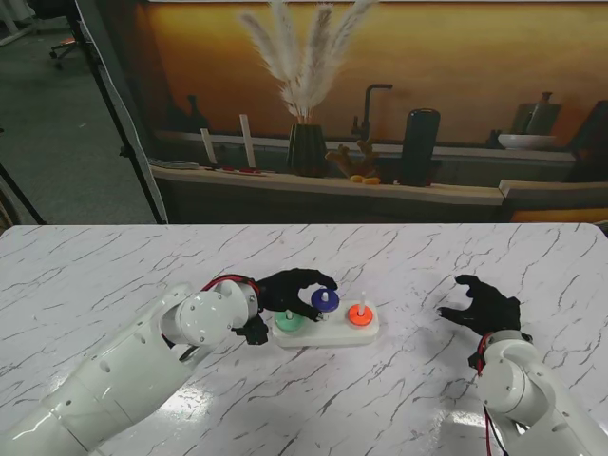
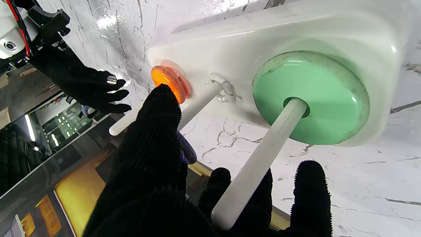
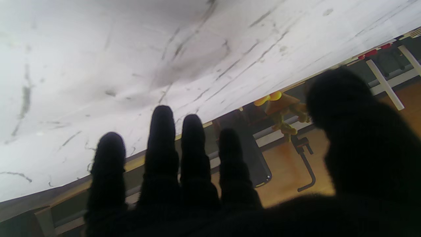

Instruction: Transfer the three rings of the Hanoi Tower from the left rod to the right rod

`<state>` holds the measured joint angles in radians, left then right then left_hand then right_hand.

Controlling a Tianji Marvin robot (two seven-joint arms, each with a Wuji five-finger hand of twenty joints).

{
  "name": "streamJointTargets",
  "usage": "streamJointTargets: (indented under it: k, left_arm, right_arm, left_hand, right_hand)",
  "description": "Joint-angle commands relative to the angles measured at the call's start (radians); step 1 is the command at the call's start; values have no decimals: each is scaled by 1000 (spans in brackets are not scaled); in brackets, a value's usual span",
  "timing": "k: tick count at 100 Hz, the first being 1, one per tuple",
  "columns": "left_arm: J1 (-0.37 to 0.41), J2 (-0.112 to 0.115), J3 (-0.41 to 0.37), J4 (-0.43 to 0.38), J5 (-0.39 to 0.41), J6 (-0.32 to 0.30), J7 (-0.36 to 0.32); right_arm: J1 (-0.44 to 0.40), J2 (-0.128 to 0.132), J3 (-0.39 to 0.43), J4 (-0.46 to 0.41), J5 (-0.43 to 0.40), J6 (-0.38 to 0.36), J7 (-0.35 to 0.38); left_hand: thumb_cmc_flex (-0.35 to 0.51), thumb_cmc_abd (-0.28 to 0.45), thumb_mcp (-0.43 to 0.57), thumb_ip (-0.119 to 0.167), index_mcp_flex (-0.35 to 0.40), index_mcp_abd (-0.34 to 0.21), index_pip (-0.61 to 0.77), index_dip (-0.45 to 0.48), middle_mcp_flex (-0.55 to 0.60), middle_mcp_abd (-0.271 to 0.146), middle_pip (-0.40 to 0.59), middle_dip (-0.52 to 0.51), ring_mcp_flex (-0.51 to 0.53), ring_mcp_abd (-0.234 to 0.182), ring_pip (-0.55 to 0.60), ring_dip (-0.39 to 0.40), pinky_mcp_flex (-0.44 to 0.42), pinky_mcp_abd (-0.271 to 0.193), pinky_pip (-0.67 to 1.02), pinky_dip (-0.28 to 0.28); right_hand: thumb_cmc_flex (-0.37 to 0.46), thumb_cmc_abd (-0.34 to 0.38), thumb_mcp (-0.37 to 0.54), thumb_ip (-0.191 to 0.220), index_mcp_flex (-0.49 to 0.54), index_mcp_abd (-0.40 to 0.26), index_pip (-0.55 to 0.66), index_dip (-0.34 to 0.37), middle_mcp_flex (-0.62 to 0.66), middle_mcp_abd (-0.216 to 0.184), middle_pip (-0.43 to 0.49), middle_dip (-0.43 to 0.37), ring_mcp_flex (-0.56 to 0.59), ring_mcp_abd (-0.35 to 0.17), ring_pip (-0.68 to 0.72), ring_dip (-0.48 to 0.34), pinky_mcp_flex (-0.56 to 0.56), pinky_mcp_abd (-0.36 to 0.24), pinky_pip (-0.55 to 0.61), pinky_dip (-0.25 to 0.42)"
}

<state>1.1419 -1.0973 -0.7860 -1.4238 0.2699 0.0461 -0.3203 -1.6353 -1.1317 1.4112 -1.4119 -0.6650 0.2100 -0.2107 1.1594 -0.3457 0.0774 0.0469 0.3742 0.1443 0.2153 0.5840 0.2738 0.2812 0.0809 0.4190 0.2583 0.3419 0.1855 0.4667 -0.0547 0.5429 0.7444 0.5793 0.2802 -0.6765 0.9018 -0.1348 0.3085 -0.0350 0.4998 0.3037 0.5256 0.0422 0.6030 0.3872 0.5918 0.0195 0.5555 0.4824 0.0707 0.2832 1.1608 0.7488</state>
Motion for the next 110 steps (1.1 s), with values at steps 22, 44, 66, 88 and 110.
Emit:
streamJointTargets:
  k: [22,44,66,88,110]
  left_arm:
    - [-20,7,15,18,-29,-48,-74]
    - [-30,16,17,16,-44,-52,-113]
    - [-38,22,24,13,-39,-47,-134]
    - [-3,19,-15,-6,-22,-66,-97]
    - [94,9,-128,-63,72,-89,30]
  right_arm:
    - [-7,-6,-2,-2,-1,1,-1]
    - [-6,-6,-4,0,-3,-1,-3]
    - [-5,-7,-5,2,-2,-3,-4]
    - [-4,-5,-6,1,-4,-14,-1]
    - [5,-2,-24,2,0,-48,13]
  left_hand:
    - [-40,-63,73,35,-226,152,-142,-75,-161,31,-51,-20,-68,-20,-32,-10,-20,2,-13,12]
    - [-70,-69,86,32,-242,157,-225,-171,-181,52,-71,-110,-103,-14,-50,-26,-32,-4,-63,5]
    - [-102,-66,58,30,-240,152,-242,-407,-191,75,-92,-228,-141,-14,-68,-39,-40,-2,-110,12]
    - [-128,-37,31,14,-237,146,-219,-386,-188,66,-86,-228,-141,-17,-68,-37,-44,-2,-124,14]
    - [-83,-6,-14,1,-9,164,-144,-200,-157,33,-44,-74,-97,-25,-65,-43,-38,-18,-178,-10]
  right_hand:
    - [2,-8,15,46,0,7,0,13,12,-12,13,9,14,-6,18,14,-4,37,24,10]
    - [1,-8,17,46,-1,6,2,13,11,-11,13,8,13,-6,18,14,-4,38,24,10]
    - [2,-8,17,46,0,8,2,13,10,-11,13,8,12,-6,17,13,-5,37,23,9]
    - [-2,-10,14,44,2,7,3,12,9,-11,13,8,11,-6,16,13,-7,38,22,9]
    - [-8,-11,8,43,6,3,1,12,9,-15,9,7,9,-7,10,10,-19,49,2,-1]
